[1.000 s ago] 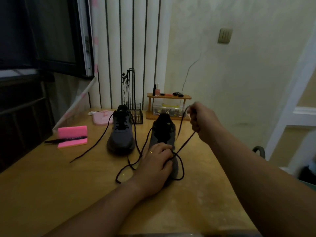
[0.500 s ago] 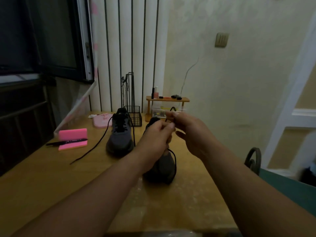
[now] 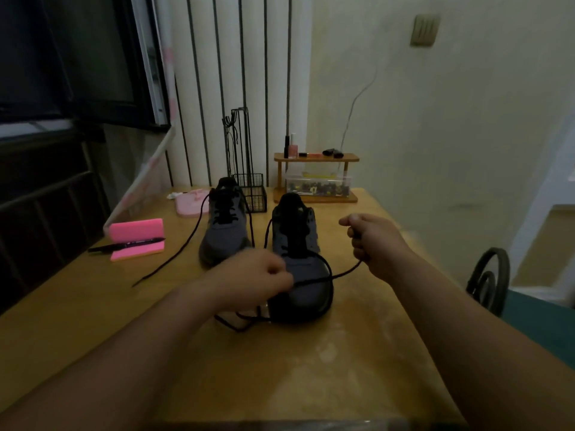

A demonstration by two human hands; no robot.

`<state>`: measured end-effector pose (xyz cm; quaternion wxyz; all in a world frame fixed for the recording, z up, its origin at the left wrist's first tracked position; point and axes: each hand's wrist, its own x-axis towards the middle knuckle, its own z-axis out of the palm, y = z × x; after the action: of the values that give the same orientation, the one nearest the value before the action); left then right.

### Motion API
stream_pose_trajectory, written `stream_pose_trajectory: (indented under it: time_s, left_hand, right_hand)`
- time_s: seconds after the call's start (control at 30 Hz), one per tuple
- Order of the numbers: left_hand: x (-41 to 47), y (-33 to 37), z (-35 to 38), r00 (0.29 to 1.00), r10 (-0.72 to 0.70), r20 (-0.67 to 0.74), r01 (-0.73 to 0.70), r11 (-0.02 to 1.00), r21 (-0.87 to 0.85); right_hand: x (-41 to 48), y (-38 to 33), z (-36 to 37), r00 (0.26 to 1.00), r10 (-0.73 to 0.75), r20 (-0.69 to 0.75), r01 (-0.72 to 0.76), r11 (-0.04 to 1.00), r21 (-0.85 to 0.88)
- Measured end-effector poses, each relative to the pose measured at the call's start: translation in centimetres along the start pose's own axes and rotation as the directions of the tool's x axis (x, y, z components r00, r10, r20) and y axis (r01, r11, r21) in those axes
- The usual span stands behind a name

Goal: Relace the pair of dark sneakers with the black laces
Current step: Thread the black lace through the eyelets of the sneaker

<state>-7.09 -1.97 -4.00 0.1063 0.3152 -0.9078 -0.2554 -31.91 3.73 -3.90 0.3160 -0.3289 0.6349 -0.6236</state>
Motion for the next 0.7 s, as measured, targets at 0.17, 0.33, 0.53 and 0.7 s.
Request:
stream_pose_trajectory:
  time_s: [0.17,0.33,0.53,0.7]
  left_hand:
    - [3.9,-0.2,-1.1,0.865,0.240,-0.441,-0.193,0.970,0.148]
    - [6.2,-0.6,0.9,0.909,0.186,-0.373,-0.069,0.950,0.304]
    - [7.0,-0.9,2.4,0.896,0.133,-0.424,-0.059,0.981,0.185]
    - [7.2,-1.3,2.9,0.906,0.057,-0.419,-0.057,0.998,0.012]
  right_hand:
    - [0.0,0.3,0.1,0.960,-0.180,0.216,0.244,0.914,-0.325]
    - [-0.1,1.4,-0.1,0.936,-0.276,0.218,0.336,0.884,-0.324]
    - [0.0,1.9,-0.5,0.923,-0.237,0.303,0.330,0.892,-0.308]
    - [0.0,2.4,0.1,0.903,-0.312,0.296,0.424,0.764,-0.487]
